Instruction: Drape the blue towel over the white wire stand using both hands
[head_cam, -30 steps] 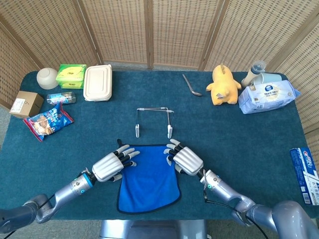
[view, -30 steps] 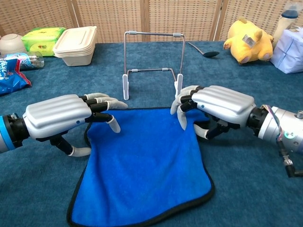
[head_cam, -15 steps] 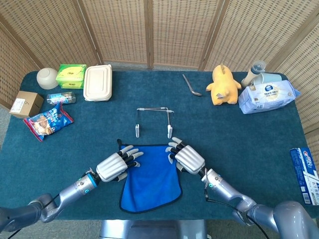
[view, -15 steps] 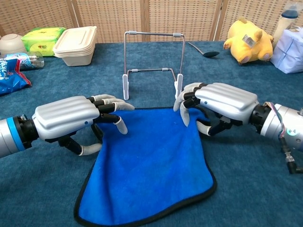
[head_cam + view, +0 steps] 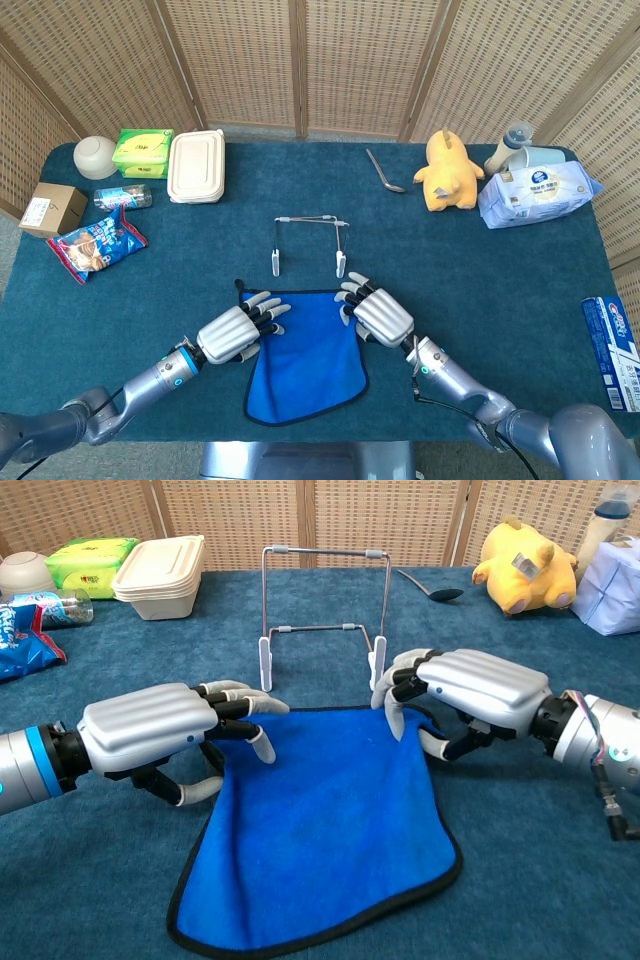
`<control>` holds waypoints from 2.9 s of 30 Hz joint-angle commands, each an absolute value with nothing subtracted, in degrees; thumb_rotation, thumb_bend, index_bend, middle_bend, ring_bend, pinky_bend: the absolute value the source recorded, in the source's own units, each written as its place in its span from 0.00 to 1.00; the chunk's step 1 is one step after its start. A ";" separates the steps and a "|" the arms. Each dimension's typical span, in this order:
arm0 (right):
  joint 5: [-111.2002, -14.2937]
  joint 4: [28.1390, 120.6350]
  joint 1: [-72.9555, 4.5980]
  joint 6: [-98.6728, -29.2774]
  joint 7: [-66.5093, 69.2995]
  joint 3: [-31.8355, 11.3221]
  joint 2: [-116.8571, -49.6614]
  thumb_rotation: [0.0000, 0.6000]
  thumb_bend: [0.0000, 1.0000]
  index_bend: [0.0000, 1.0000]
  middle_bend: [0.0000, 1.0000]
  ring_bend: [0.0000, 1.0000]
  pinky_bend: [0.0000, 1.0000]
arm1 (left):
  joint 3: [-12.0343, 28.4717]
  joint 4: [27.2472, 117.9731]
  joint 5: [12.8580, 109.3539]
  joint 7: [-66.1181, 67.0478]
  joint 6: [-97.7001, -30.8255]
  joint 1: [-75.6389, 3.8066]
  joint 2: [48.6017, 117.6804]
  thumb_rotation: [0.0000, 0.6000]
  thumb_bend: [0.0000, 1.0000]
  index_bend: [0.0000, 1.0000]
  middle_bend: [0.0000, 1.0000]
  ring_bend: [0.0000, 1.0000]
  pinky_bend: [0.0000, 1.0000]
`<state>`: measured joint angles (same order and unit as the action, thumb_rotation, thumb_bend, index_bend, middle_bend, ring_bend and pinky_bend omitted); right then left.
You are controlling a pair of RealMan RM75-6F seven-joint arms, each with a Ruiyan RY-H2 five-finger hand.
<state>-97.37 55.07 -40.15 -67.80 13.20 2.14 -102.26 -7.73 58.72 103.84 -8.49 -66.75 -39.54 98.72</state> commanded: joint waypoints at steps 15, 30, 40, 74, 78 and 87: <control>-97.36 54.73 -40.23 -67.76 13.18 2.00 -102.47 1.00 0.52 0.65 0.31 0.19 0.13 | -7.76 59.45 103.03 -8.52 -66.48 -39.85 98.38 1.00 0.61 0.54 0.15 0.01 0.06; -97.12 54.60 -40.13 -67.84 13.78 1.84 -102.65 1.00 0.52 0.73 0.33 0.20 0.12 | -7.46 60.36 102.26 -8.46 -66.47 -40.14 97.26 1.00 0.61 0.75 0.33 0.14 0.09; -96.70 57.10 -39.88 -68.77 14.51 1.14 -101.97 1.00 0.52 0.91 0.42 0.23 0.12 | -7.10 62.31 101.56 -9.02 -68.82 -38.90 95.95 1.00 0.61 0.80 0.38 0.18 0.09; -82.08 88.92 -39.74 -66.94 9.22 -14.03 -84.05 1.00 0.52 0.97 0.47 0.27 0.12 | 3.79 80.17 96.56 -10.62 -80.45 -36.45 81.77 1.00 0.61 0.84 0.43 0.21 0.10; -79.25 91.29 -40.62 -65.76 7.65 -16.87 -81.75 1.00 0.52 0.97 0.47 0.27 0.13 | 6.16 81.58 94.82 -11.40 -79.93 -37.19 80.35 1.00 0.61 0.84 0.43 0.21 0.10; -72.79 93.62 -43.18 -62.48 5.22 -22.26 -78.09 1.00 0.52 0.97 0.47 0.27 0.12 | 11.87 82.13 90.12 -14.30 -77.69 -39.69 79.08 1.00 0.61 0.84 0.43 0.21 0.11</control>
<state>-73.73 93.31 -42.60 -63.11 5.79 -21.55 -78.74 11.07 82.15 90.84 -13.65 -78.24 -39.10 79.25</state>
